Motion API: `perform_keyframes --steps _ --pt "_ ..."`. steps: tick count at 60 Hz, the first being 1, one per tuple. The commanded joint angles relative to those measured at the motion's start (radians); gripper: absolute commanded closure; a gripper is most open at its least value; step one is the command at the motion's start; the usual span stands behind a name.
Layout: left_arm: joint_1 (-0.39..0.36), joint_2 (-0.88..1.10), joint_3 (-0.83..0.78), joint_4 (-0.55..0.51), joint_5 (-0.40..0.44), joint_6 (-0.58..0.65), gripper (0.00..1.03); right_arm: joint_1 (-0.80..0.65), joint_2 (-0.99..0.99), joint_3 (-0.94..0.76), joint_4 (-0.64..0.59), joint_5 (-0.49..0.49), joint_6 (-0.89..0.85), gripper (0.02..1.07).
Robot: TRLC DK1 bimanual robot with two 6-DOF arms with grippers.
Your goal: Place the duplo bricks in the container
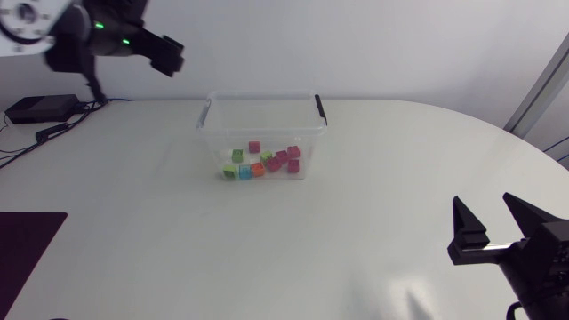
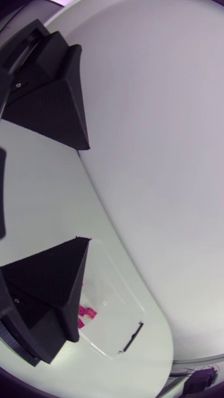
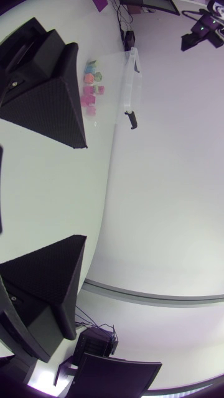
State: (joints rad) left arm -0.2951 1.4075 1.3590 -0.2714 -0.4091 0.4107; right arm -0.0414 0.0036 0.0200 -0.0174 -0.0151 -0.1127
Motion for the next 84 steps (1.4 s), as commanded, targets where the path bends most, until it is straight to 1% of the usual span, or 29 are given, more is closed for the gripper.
perform_keyframes --steps 1,6,13,20,26,29,32,34,37,40,46,57,66,75,84 --pt "0.016 -0.183 -0.123 0.014 -0.022 -0.015 0.03 -0.008 -0.010 -0.020 0.010 -0.005 -0.015 0.06" --pt "0.053 -0.340 -0.225 0.012 -0.023 -0.006 0.03 -0.008 -0.010 -0.020 0.010 -0.005 -0.015 0.06" --pt "0.057 -0.545 -0.356 0.001 -0.039 0.020 0.03 -0.008 -0.010 -0.020 0.010 -0.005 -0.015 0.06" --pt "0.050 -0.774 -0.452 -0.058 -0.050 0.016 0.04 -0.008 -0.010 -0.020 0.010 -0.005 -0.015 0.06" --pt "0.053 -0.892 -0.472 -0.126 -0.051 -0.024 0.04 -0.023 -0.010 -0.020 0.010 -0.005 -0.015 0.06" --pt "0.063 -0.926 -0.472 -0.180 -0.051 -0.058 0.04 -0.055 -0.010 -0.020 0.010 -0.005 -0.015 0.06" --pt "0.071 -0.958 -0.482 -0.246 -0.051 -0.093 0.04 -0.118 -0.010 -0.020 0.010 -0.005 -0.015 0.06" --pt "0.083 -0.987 -0.500 -0.267 -0.051 -0.102 0.04 -0.169 -0.010 -0.020 0.010 -0.005 -0.015 0.06" --pt "0.109 -1.047 -0.526 -0.285 -0.051 -0.104 0.04 -0.245 -0.010 -0.020 0.010 -0.005 -0.015 0.06" --pt "0.143 -1.119 -0.564 -0.285 -0.051 -0.079 0.04 -0.299 -0.010 -0.020 0.010 -0.005 -0.015 0.06" --pt "0.206 -1.233 -0.610 -0.290 -0.050 -0.046 0.04 -0.359 -0.010 -0.020 0.010 -0.005 -0.015 0.06" --pt "0.229 -1.299 -0.613 -0.339 -0.028 -0.064 0.04 -0.359 -0.010 -0.020 0.010 -0.005 -0.015 0.06" --pt "0.267 -1.334 -0.613 -0.367 0.010 -0.082 0.04 -0.357 -0.010 -0.020 0.010 -0.005 -0.015 0.06" --pt "0.272 -1.351 -0.624 -0.377 0.015 -0.085 0.04 -0.278 -0.010 -0.020 0.010 -0.005 -0.015 0.06" --pt "0.274 -1.365 -0.663 -0.379 0.020 -0.098 0.04 -0.241 -0.010 -0.020 0.010 -0.005 -0.015 0.06"
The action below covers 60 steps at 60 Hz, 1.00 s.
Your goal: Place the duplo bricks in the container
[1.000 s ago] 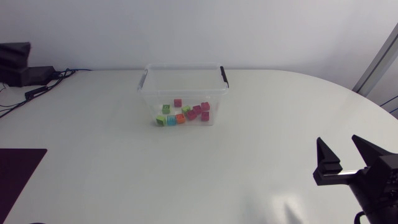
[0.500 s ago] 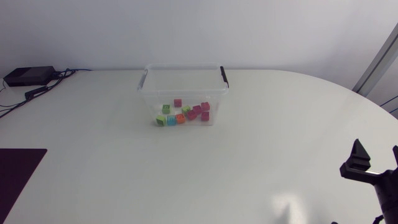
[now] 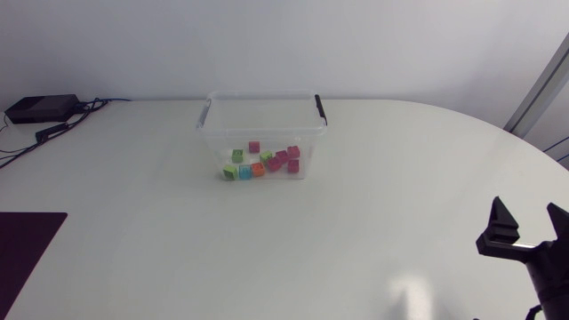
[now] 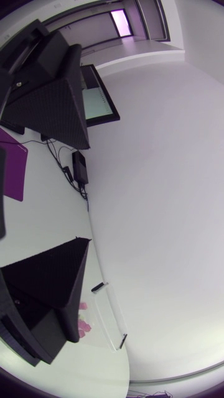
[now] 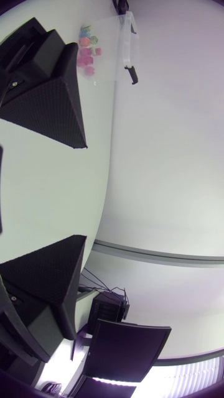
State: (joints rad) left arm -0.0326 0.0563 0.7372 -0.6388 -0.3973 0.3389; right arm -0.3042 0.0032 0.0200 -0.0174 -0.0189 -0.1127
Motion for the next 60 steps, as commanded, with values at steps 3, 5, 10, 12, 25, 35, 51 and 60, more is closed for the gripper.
perform_keyframes --steps 3,5,10,12,25,35,51,60 --pt "0.016 -0.033 -0.059 -0.022 0.009 -0.037 0.04 0.053 -0.009 -0.020 0.010 -0.001 -0.015 0.06" --pt "0.022 -0.047 -0.064 -0.033 0.017 -0.046 0.04 0.079 -0.009 -0.020 0.010 -0.001 -0.015 0.06" --pt "0.062 -0.069 -0.058 -0.075 0.064 -0.069 0.04 0.132 -0.009 -0.020 0.010 -0.001 -0.015 0.06" --pt "0.074 -0.069 -0.058 -0.081 0.081 -0.075 0.04 0.148 -0.009 -0.020 0.010 -0.001 -0.015 0.06" --pt "0.016 -0.067 -0.180 0.096 0.117 -0.032 0.04 0.152 -0.009 -0.020 0.010 -0.001 -0.015 0.06" --pt "-0.025 -0.064 -0.297 0.227 0.161 -0.052 0.04 0.168 -0.009 -0.020 0.011 0.001 -0.001 0.06" --pt "-0.008 -0.062 -0.430 0.352 0.233 -0.139 0.04 0.209 -0.007 -0.020 0.013 0.006 0.033 0.06" --pt "0.002 -0.061 -0.506 0.423 0.274 -0.189 0.04 0.233 -0.006 -0.020 0.014 0.010 0.053 0.06"
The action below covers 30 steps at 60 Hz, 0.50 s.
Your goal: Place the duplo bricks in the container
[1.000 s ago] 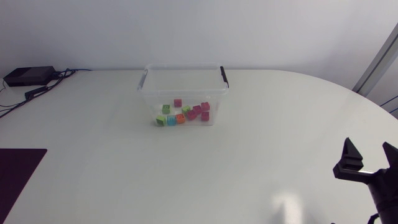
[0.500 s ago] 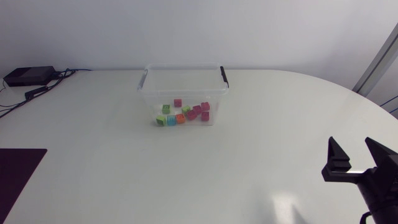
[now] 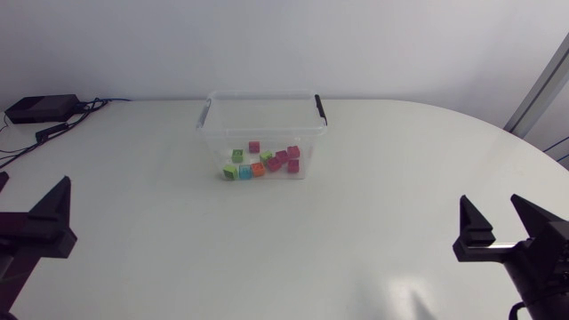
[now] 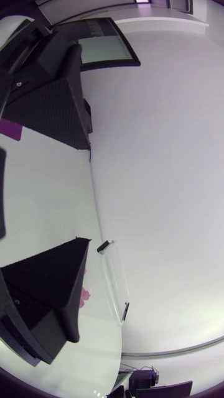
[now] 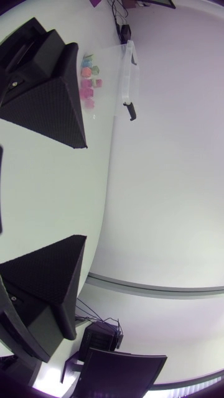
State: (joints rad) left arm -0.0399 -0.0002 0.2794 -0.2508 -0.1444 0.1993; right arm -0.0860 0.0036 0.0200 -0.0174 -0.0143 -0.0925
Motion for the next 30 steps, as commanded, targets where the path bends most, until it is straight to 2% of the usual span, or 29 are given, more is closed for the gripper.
perform_keyframes --steps 1,30 --pt "0.011 -0.004 -0.056 0.042 0.025 -0.054 0.04 0.017 -0.006 -0.020 0.014 0.005 0.035 0.06" --pt "0.040 0.000 -0.279 0.251 0.144 -0.199 0.04 0.086 -0.004 -0.020 0.017 0.014 0.093 0.06"
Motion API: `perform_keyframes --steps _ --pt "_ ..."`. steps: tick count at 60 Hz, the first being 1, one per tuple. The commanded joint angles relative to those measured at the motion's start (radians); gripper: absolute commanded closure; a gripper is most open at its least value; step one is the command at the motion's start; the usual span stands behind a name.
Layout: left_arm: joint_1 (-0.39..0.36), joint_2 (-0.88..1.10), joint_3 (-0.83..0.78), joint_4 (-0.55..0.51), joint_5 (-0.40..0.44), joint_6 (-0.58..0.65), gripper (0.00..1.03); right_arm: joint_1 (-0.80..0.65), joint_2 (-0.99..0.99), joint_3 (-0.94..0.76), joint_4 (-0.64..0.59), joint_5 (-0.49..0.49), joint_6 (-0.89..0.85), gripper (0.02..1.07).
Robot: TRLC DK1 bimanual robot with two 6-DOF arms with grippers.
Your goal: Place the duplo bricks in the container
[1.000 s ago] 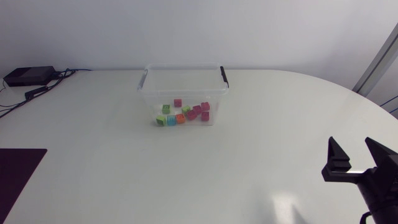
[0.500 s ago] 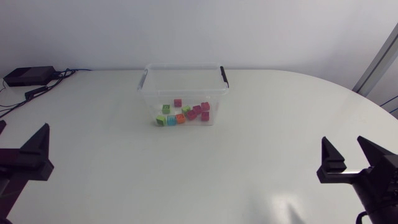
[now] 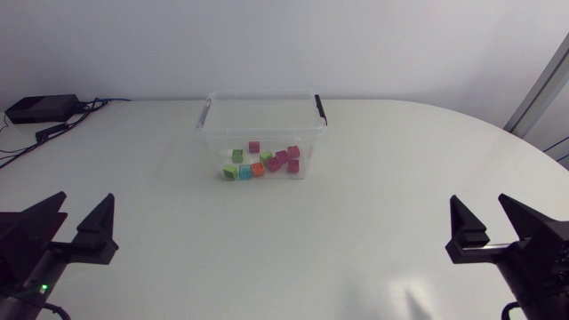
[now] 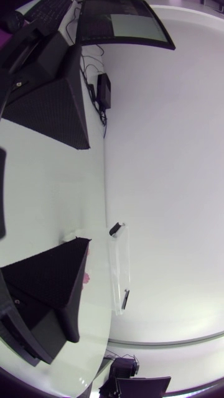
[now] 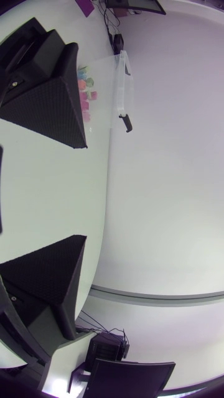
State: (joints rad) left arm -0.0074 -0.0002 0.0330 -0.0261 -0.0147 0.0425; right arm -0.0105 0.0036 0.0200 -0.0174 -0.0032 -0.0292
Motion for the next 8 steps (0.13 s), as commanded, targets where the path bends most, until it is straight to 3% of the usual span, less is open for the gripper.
perform_keyframes --steps 1,8 --pt "0.007 0.000 -0.033 0.026 0.015 -0.043 0.04 0.010 -0.004 -0.020 0.017 0.003 0.029 0.06" --pt "0.007 0.000 -0.033 0.026 0.015 -0.043 0.04 0.010 -0.004 -0.020 0.017 0.003 0.029 0.06"
